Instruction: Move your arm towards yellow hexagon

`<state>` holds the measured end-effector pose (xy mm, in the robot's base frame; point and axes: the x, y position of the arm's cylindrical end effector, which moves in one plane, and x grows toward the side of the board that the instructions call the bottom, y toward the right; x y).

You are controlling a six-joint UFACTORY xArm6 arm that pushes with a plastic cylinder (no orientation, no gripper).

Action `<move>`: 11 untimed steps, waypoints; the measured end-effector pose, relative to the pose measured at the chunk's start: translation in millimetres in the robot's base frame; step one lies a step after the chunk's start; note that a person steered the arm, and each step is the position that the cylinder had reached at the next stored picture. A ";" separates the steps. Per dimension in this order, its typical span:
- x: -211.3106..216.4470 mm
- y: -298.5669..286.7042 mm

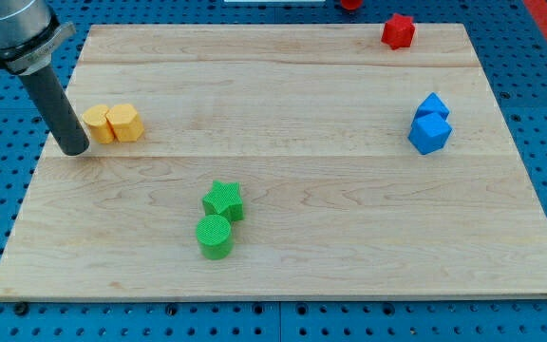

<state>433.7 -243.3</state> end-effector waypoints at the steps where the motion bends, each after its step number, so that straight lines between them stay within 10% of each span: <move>1: 0.0 0.0; 11: 5.0 35.1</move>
